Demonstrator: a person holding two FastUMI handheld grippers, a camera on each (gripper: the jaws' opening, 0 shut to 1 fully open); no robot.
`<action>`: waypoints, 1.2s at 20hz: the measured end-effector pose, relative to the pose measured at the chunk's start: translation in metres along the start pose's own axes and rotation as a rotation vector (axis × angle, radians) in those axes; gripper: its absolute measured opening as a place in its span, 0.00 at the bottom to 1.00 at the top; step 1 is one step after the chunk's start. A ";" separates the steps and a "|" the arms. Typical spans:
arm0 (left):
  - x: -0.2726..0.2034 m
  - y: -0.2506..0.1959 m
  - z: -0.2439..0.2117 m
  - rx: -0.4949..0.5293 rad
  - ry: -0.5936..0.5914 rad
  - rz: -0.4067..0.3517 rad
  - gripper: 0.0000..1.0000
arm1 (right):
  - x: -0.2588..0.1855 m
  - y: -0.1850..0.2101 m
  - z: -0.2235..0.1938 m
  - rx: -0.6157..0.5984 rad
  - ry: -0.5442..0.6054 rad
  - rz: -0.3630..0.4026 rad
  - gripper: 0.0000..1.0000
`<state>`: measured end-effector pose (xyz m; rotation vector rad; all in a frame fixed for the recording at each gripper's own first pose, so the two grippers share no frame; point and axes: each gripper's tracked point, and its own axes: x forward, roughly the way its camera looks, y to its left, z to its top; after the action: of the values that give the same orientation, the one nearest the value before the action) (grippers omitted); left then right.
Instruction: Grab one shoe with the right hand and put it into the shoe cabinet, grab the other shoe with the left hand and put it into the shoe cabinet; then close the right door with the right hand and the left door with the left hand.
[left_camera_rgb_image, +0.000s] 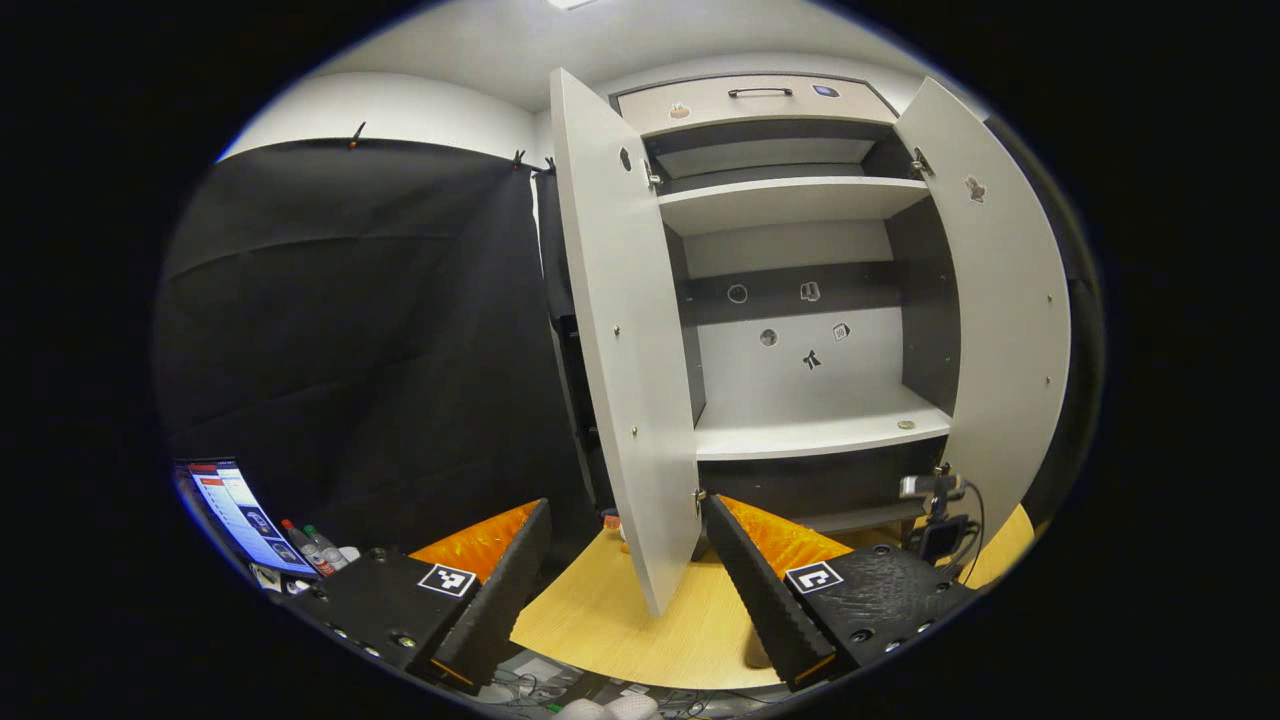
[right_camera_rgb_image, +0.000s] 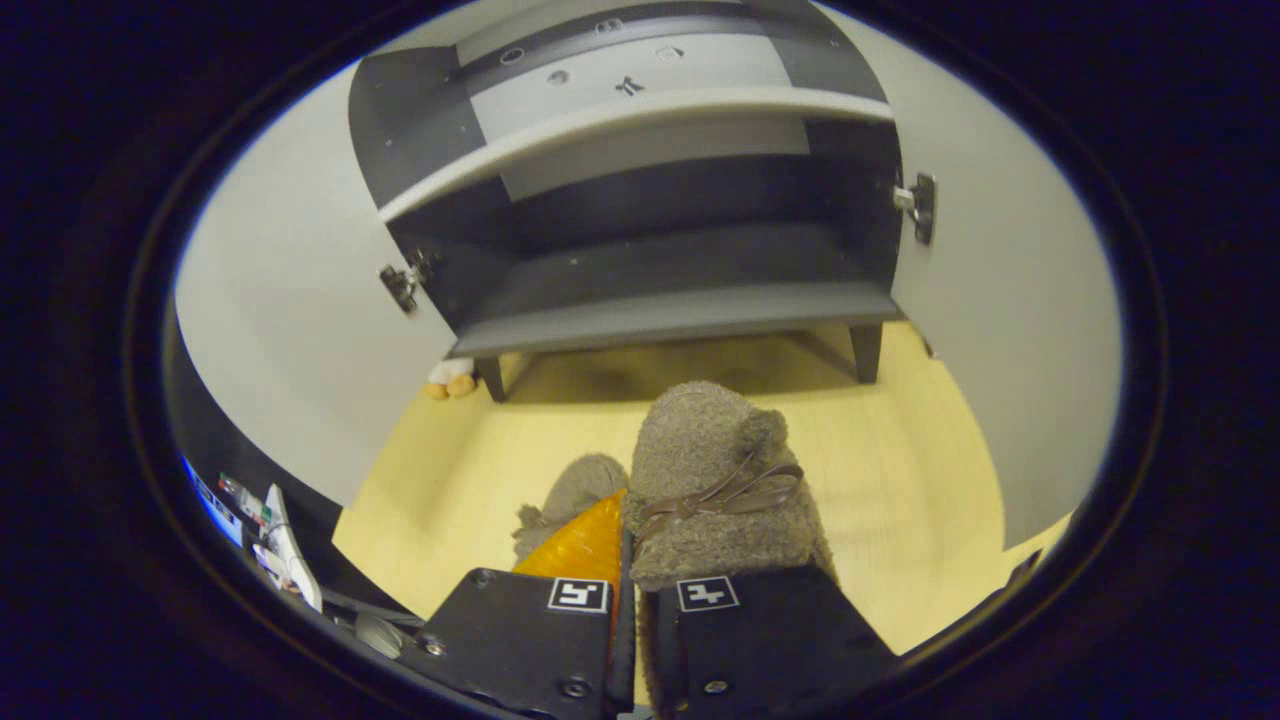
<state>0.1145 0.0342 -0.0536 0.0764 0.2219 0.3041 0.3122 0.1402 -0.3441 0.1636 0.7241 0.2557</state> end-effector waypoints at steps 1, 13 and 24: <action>0.000 0.000 -0.001 -0.003 -0.002 -0.001 0.97 | -0.011 0.004 0.021 -0.008 -0.034 0.006 0.12; -0.009 0.005 -0.008 -0.045 -0.010 0.036 0.96 | -0.038 0.032 0.270 -0.096 -0.334 -0.021 0.12; -0.015 0.003 -0.005 -0.043 -0.009 0.054 0.97 | 0.041 0.022 0.387 -0.074 -0.324 -0.122 0.12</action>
<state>0.0988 0.0330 -0.0551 0.0408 0.2048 0.3624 0.5983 0.1496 -0.0791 0.0874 0.4010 0.1347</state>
